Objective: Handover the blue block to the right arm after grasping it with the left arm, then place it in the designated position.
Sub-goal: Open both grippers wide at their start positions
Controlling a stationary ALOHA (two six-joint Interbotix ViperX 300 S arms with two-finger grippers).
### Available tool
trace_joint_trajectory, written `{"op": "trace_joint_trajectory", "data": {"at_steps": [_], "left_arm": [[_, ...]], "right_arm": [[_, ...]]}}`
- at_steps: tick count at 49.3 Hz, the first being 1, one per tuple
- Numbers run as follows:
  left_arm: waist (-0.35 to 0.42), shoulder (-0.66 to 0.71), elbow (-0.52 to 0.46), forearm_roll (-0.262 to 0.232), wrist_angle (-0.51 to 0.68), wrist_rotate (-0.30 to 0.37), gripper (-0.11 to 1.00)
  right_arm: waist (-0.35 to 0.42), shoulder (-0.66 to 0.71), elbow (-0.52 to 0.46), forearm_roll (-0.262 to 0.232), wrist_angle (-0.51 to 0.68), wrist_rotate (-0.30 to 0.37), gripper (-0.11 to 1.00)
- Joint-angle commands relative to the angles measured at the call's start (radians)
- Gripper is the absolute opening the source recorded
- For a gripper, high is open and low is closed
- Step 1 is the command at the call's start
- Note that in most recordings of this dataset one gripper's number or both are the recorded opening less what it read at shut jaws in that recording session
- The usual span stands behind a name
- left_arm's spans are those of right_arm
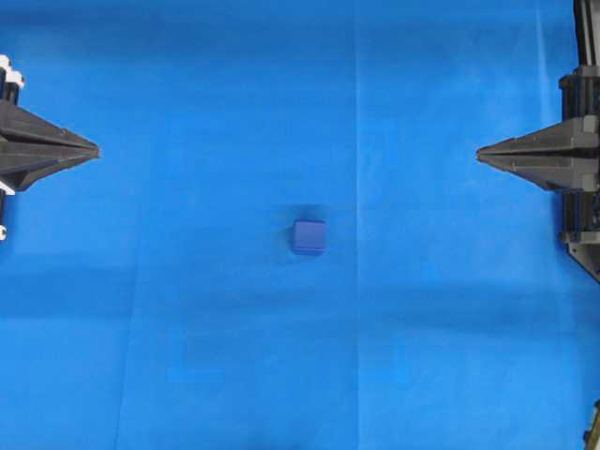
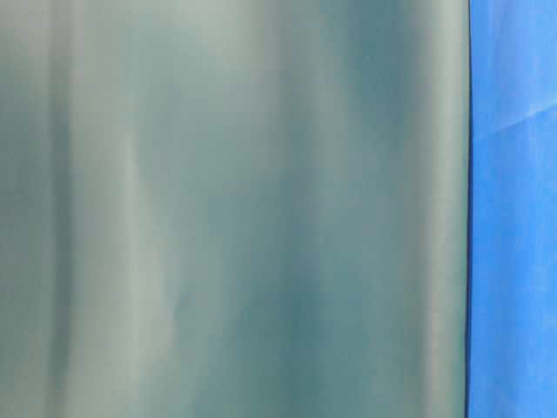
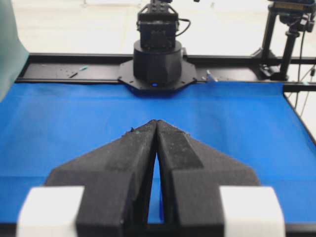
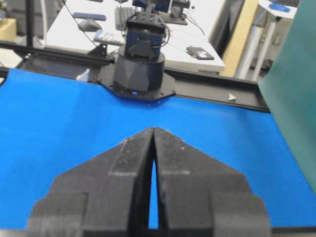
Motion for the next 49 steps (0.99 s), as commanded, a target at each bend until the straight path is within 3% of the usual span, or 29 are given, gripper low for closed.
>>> {"op": "trace_joint_trajectory", "data": {"at_steps": [1,16,37,41,44,49], "left_arm": [[-0.005,0.005,-0.011,0.005,0.002,-0.005,0.00],[-0.005,0.006,-0.014,0.005,0.005,0.006,0.00],[-0.005,0.009,-0.012,0.005,0.002,-0.005,0.00],[-0.005,0.011,-0.012,0.005,0.000,-0.005,0.00],[-0.005,0.011,-0.012,0.005,-0.002,-0.005,0.03],[-0.005,0.011,-0.012,0.005,-0.003,-0.005,0.27]], "right_arm": [[0.000,0.011,-0.017,0.005,-0.006,0.002,0.00],[-0.002,0.017,-0.032,0.003,0.052,0.002,-0.03],[-0.002,0.017,-0.032,0.005,0.048,0.006,-0.02],[-0.002,0.018,-0.032,0.005,0.046,0.009,0.05],[-0.002,0.020,-0.032,0.006,0.046,0.015,0.18],[-0.003,0.020,-0.032,0.011,0.044,0.037,0.46]]}}
